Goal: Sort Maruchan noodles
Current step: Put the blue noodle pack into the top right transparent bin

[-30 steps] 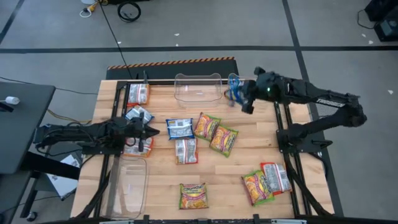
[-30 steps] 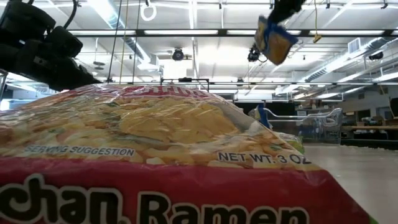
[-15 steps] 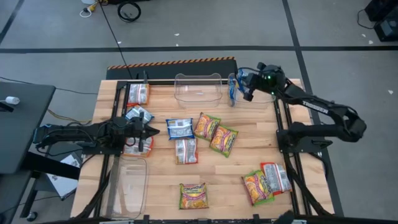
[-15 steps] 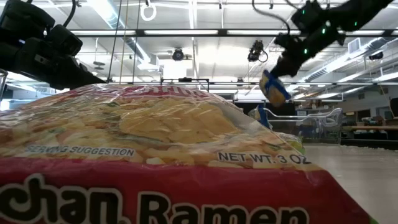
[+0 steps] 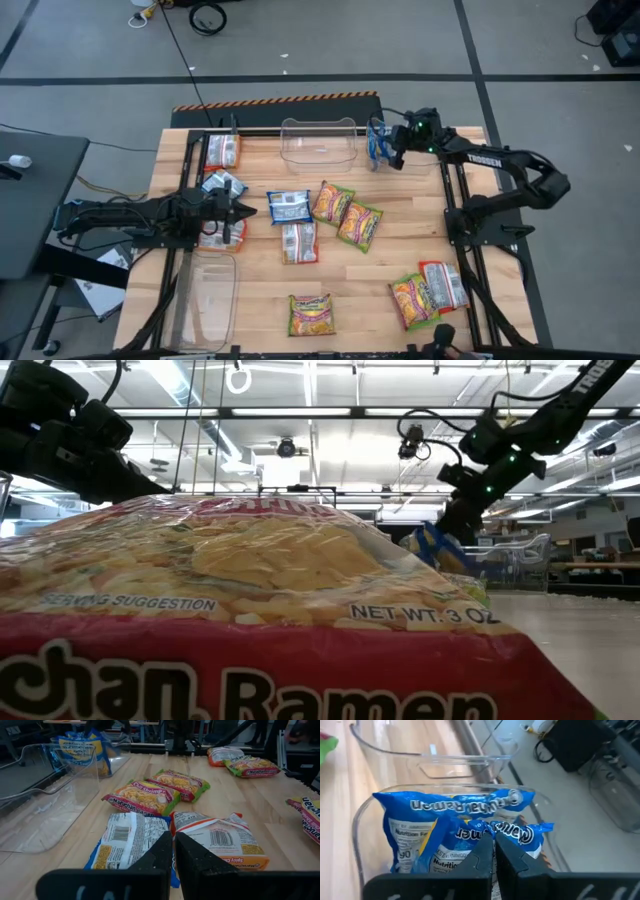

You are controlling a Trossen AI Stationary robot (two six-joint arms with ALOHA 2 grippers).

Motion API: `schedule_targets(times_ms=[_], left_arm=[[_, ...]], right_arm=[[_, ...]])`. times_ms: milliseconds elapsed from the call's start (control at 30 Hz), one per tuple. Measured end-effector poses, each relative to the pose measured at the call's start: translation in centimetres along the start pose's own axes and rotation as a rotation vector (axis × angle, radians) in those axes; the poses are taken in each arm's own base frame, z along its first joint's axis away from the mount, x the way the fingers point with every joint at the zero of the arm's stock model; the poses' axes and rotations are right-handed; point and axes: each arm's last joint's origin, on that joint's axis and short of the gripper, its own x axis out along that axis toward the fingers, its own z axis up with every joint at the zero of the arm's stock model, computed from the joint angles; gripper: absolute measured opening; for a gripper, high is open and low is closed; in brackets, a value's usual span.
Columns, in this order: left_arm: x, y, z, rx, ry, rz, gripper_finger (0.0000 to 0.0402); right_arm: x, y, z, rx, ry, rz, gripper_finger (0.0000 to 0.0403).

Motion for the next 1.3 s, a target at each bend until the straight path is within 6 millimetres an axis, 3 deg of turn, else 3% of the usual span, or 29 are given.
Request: schedule_targets(times_ms=[267, 467, 767, 1033, 1300], left_arm=[[0.0, 0.0, 0.0, 0.000, -0.001, 0.000, 0.0027], [0.0, 0.0, 0.0, 0.000, -0.001, 0.000, 0.0027], [0.0, 0.0, 0.0, 0.000, -0.001, 0.000, 0.0027], [0.0, 0.0, 0.0, 0.001, -0.001, 0.000, 0.0027], [0.0, 0.0, 0.0, 0.000, -0.001, 0.000, 0.0027]], right_arm=[[0.6, 0.2, -0.4, 0.016, 0.021, 0.020, 0.0040], [-0.3, 0.3, 0.2, 0.009, -0.002, 0.012, 0.0077], [-3.3, 1.5, 3.9, 0.077, -0.011, 0.019, 0.0105], [-6.2, 6.0, 10.9, 0.106, -0.058, 0.194, 0.0111], [-6.3, 14.3, 16.3, 0.101, -0.066, 0.333, 0.0111]])
